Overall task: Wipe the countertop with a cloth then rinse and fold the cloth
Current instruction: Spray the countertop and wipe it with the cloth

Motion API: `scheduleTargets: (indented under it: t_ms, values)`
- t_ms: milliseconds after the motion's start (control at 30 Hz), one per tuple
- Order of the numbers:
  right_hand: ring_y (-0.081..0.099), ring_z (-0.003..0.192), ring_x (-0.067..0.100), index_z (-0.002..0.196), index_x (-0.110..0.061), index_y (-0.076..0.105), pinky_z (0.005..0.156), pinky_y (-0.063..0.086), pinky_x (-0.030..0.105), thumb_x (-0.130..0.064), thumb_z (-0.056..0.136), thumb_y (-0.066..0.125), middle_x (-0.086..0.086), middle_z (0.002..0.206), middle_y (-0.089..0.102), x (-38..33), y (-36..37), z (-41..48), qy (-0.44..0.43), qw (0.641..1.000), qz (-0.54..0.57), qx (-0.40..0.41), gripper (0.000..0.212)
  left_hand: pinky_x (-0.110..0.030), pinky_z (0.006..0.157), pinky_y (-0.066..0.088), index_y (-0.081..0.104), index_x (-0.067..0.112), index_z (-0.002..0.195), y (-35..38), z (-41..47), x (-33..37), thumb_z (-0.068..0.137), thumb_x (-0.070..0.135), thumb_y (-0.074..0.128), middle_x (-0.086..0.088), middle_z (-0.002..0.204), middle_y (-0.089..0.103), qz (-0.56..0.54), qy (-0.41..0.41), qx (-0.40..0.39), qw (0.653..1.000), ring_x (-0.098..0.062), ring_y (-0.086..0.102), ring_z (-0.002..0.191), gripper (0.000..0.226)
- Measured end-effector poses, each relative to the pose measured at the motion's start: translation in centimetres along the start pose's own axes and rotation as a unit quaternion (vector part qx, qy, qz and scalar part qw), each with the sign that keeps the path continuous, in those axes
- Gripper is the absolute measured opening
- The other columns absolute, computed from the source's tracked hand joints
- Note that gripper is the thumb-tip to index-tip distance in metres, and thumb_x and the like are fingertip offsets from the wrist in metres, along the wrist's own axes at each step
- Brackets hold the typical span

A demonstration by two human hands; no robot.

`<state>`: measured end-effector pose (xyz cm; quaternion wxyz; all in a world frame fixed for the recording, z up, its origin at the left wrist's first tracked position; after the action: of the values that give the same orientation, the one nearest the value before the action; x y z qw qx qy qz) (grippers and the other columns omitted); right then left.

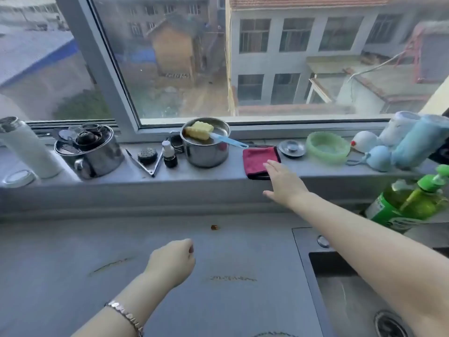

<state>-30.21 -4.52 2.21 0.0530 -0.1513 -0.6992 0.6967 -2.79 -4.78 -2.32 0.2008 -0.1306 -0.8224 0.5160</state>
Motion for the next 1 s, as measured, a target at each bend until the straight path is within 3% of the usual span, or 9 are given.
scheduleTargets:
  t_ms: [133, 267, 400, 533, 633, 733, 833, 933, 1000]
  values:
    - [0.012, 0.142, 0.025, 0.144, -0.007, 0.008, 0.117, 0.015, 0.037, -0.032, 0.084, 0.061, 0.012, 0.155, 0.011, 0.0, 2.9, 4.5, -0.022, 0.997, -0.044, -0.063, 0.084, -0.027, 0.069, 0.039, 0.045, 0.024, 0.095, 1.1, 1.6, -0.3, 0.091, 0.023, 0.033, 0.005, 0.106, 0.061, 0.006, -0.022, -0.004, 1.000, -0.018, 0.056, 0.089, 0.012]
    - [0.045, 0.114, 0.032, 0.119, -0.001, 0.047, 0.084, 0.044, 0.041, 0.008, 0.080, 0.049, 0.017, 0.121, 0.049, 1.1, 3.7, 6.2, -0.014, 0.998, -0.055, 0.007, 0.040, -0.027, 0.070, 0.038, 0.050, 0.019, 0.106, 1.4, 2.2, -0.3, 0.093, 0.022, 0.031, 0.002, 0.110, 0.059, 0.031, -0.038, 0.006, 0.999, -0.019, 0.051, 0.086, 0.024]
    - [0.050, 0.105, 0.033, 0.108, 0.000, 0.056, 0.074, 0.043, 0.038, 0.008, 0.080, 0.049, 0.018, 0.109, 0.054, 1.4, 2.7, 6.6, -0.058, 0.997, -0.041, 0.013, 0.030, -0.030, 0.080, 0.041, 0.050, 0.018, 0.115, 2.7, 2.3, -1.0, 0.093, 0.021, 0.032, -0.001, 0.118, 0.058, 0.022, -0.060, 0.015, 0.998, -0.022, 0.054, 0.103, 0.029]
    - [0.053, 0.096, 0.033, 0.097, -0.002, 0.060, 0.074, 0.042, 0.036, 0.002, 0.079, 0.054, 0.017, 0.098, 0.056, 2.2, 2.5, 2.3, -0.022, 0.990, 0.137, 0.034, 0.020, -0.032, 0.091, 0.042, 0.048, 0.014, 0.125, 5.1, 1.0, -1.8, 0.092, 0.017, 0.037, -0.004, 0.127, 0.055, -0.036, -0.067, 0.069, 0.995, -0.024, 0.049, 0.116, 0.034]
    - [0.051, 0.083, 0.026, 0.088, -0.007, 0.056, 0.063, 0.034, 0.022, -0.006, 0.080, 0.060, 0.008, 0.088, 0.053, 2.7, 3.5, -3.8, 0.042, 0.955, 0.287, 0.068, 0.009, -0.035, 0.093, 0.039, 0.048, 0.010, 0.127, 8.5, -0.3, -2.6, 0.091, 0.013, 0.043, -0.008, 0.130, 0.054, -0.040, -0.055, 0.084, 0.994, -0.028, 0.049, 0.118, 0.037]
    - [0.050, 0.075, 0.024, 0.090, -0.012, 0.050, 0.050, 0.038, 0.023, -0.008, 0.084, 0.052, 0.005, 0.086, 0.055, 3.5, 5.8, -9.5, 0.161, 0.903, 0.394, 0.047, 0.008, -0.043, 0.092, 0.043, 0.054, 0.003, 0.121, 12.2, -1.3, -3.8, 0.083, 0.008, 0.054, -0.017, 0.131, 0.054, -0.058, -0.056, 0.089, 0.993, -0.036, 0.053, 0.115, 0.038]
    - [0.051, 0.081, 0.023, 0.094, -0.012, 0.049, 0.062, 0.038, 0.029, -0.007, 0.087, 0.046, 0.011, 0.095, 0.058, 4.1, 7.6, -13.4, 0.242, 0.870, 0.429, 0.032, 0.010, -0.050, 0.097, 0.041, 0.054, 0.001, 0.121, 15.1, -1.5, -4.7, 0.083, 0.018, 0.043, -0.020, 0.133, 0.052, -0.048, -0.040, 0.091, 0.994, -0.038, 0.049, 0.122, 0.044]
    - [0.051, 0.081, 0.023, 0.092, -0.016, 0.048, 0.063, 0.038, 0.028, -0.010, 0.087, 0.051, 0.006, 0.091, 0.057, 3.0, 6.8, -15.3, 0.209, 0.889, 0.398, 0.089, 0.008, -0.047, 0.104, 0.034, 0.052, 0.000, 0.125, 16.9, -1.0, -5.8, 0.080, 0.030, 0.026, -0.019, 0.135, 0.050, -0.042, -0.024, 0.095, 0.994, -0.037, 0.045, 0.126, 0.059]
    - [0.052, 0.084, 0.024, 0.088, -0.017, 0.049, 0.066, 0.039, 0.026, -0.007, 0.083, 0.056, 0.002, 0.094, 0.057, 1.4, 8.0, -15.9, 0.152, 0.919, 0.359, 0.056, 0.014, -0.040, 0.106, 0.024, 0.051, -0.001, 0.126, 17.6, -0.6, -6.4, 0.082, 0.031, 0.028, -0.020, 0.136, 0.049, -0.038, -0.014, 0.102, 0.994, -0.038, 0.046, 0.125, 0.059]
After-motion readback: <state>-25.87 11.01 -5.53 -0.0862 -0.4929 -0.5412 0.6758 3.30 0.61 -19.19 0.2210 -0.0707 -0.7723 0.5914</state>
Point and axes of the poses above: each hand's wrist, its own z-axis towards the middle knuckle, its own y-axis out of the palm, x = y × z, the point moved 6 cm from there along z, towards the middle knuckle
